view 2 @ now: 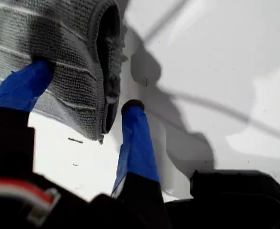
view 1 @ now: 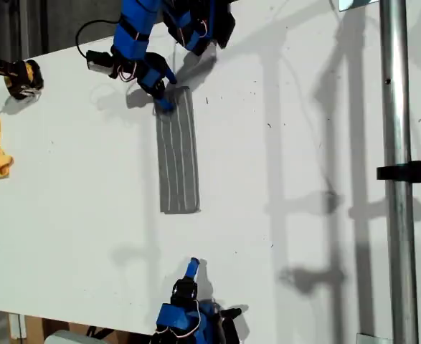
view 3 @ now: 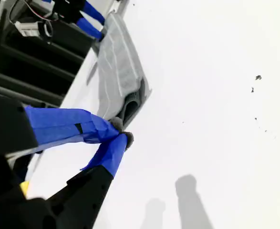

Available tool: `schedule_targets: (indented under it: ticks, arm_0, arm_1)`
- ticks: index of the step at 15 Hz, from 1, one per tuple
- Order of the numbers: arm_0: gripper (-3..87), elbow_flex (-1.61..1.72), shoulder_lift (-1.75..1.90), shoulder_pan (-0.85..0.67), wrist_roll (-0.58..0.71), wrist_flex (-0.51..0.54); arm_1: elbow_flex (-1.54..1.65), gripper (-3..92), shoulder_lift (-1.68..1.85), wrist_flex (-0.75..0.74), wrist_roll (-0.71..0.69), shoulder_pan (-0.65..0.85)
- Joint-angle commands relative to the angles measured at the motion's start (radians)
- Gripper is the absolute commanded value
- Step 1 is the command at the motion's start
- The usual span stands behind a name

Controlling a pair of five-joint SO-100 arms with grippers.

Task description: Grasp corners of a towel and fold twice.

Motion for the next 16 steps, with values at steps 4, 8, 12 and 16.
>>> schedule_targets:
  ticks: [4, 8, 12, 16]
  arm_0:
    - [-1.6, 0.002, 0.008, 0.008, -0.009, 0.006]
    - [-1.6, -0.003, 0.008, 0.009, -0.014, 0.026]
    - [-1.6, -0.012, 0.008, 0.009, -0.017, 0.034]
    - [-1.6, -0.028, 0.008, 0.012, -0.017, 0.044]
  arm_1:
    - [-0.199, 33.3, -0.282, -0.091, -0.005, -0.060]
    - [-0.268, 27.8, -0.324, -0.184, 0.066, -0.181]
    - [-0.362, 12.2, -0.400, -0.250, 0.080, -0.258]
    - [-0.341, 0.2, -0.270, -0.239, 0.100, -0.281]
